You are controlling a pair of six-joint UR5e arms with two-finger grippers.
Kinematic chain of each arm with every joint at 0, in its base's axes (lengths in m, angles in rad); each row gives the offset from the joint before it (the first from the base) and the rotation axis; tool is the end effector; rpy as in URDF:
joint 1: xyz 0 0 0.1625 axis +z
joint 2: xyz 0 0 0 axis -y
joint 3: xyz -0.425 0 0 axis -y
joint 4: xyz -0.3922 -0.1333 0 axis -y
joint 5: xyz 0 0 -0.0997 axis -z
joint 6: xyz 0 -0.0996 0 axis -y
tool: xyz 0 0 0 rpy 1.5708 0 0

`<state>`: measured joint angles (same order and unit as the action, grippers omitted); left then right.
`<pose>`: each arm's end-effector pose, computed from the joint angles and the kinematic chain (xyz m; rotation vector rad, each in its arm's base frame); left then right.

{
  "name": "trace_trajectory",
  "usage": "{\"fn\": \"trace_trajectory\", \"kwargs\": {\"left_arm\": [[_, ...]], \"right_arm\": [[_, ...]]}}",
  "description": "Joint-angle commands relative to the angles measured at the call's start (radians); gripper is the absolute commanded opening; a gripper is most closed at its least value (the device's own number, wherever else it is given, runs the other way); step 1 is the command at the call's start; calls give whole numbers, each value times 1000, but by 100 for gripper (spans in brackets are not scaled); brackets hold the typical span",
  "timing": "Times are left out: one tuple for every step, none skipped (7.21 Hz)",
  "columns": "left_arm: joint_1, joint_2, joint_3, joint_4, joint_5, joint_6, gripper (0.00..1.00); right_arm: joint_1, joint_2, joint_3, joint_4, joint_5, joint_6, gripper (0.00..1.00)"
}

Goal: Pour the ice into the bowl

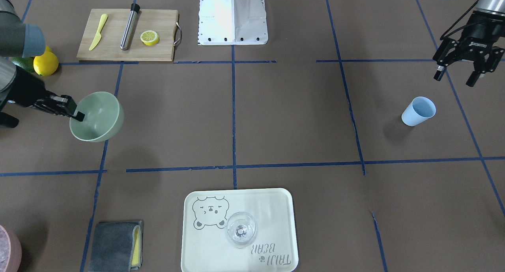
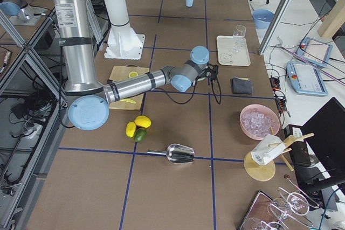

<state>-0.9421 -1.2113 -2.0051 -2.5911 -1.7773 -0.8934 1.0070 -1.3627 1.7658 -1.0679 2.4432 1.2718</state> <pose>0.1286 -0.3688 0.4870 0.6623 0.8869 -0.1241 -0.2513 -0.5042 0.3855 -0.1289 -1.1588 0.2315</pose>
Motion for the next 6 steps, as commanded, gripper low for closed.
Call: {"fn": "trace_trajectory", "kwargs": {"left_arm": [[206, 65, 0, -73, 238, -116, 100], [245, 67, 0, -73, 281, -125, 100], [273, 68, 2, -75, 320, -131, 100], [314, 79, 15, -76, 399, -133, 100], [359, 82, 43, -78, 470, -148, 100], [435, 82, 80, -81, 568, -195, 100]], "right_arm": [[-174, 253, 27, -209, -129, 206, 0], [-300, 342, 18, -257, -259, 271, 0], [-391, 399, 6, -303, -339, 282, 0], [-469, 430, -12, -323, -431, 285, 0], [-499, 517, -102, -325, -479, 287, 0], [-514, 616, -221, -320, -486, 308, 0]]}}
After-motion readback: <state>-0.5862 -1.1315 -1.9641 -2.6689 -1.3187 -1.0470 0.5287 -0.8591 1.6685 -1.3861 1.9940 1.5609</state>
